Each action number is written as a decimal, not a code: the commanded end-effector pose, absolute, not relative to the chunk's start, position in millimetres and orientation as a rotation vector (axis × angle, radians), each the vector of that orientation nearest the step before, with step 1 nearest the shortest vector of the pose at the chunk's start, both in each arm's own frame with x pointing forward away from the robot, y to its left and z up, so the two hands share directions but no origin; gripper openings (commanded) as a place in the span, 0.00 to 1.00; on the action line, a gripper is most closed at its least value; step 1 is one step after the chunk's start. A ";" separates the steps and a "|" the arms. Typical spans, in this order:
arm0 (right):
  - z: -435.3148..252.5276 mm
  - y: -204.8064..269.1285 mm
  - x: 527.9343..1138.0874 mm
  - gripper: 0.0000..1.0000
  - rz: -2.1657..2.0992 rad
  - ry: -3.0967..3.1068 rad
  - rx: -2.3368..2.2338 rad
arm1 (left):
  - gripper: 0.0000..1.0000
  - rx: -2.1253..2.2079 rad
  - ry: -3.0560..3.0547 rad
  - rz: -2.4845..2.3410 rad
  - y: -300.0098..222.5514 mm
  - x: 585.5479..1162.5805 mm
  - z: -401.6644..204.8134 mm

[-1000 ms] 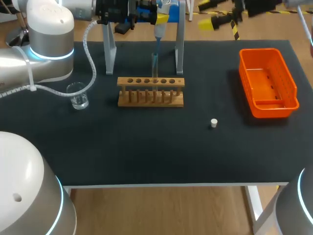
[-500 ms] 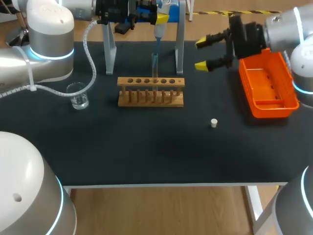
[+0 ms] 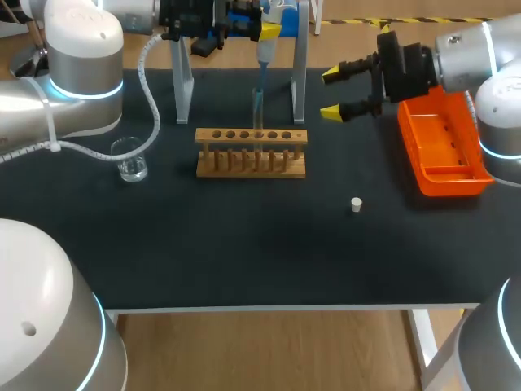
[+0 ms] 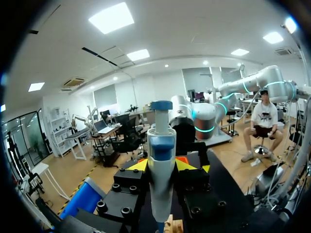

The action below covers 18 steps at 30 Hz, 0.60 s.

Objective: Invert the test tube, pick up the pipette, mount the tip to pipette, aspirate from beaker and dispense into the tube, eject the tip, return the pipette, and cap with the stopper.

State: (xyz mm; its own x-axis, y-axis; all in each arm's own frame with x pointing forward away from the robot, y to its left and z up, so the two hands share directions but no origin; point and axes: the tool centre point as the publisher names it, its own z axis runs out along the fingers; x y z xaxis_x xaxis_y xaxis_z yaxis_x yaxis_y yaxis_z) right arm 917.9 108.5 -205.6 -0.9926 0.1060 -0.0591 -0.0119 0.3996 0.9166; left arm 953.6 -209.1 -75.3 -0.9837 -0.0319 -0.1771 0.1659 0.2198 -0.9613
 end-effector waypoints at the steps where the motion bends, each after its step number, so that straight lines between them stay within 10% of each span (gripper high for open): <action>1: -216.5 117.2 921.8 1.00 1.661 2.546 0.044 | 0.00 0.131 2.324 -1.864 -208.7 953.7 -75.2; 18: -261.8 167.3 964.6 1.00 1.701 2.524 -0.215 | 0.00 0.131 2.324 -1.864 -208.7 953.7 -75.2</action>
State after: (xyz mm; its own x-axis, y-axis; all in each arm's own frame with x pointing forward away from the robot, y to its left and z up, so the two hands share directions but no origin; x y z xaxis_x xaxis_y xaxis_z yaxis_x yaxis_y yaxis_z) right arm 946.1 153.3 -254.5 -0.9855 -0.0309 -0.1666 -0.1660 0.3730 0.9129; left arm 953.6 -209.1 -75.3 -0.9837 -0.0318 -0.1771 0.1659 0.2198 -0.9613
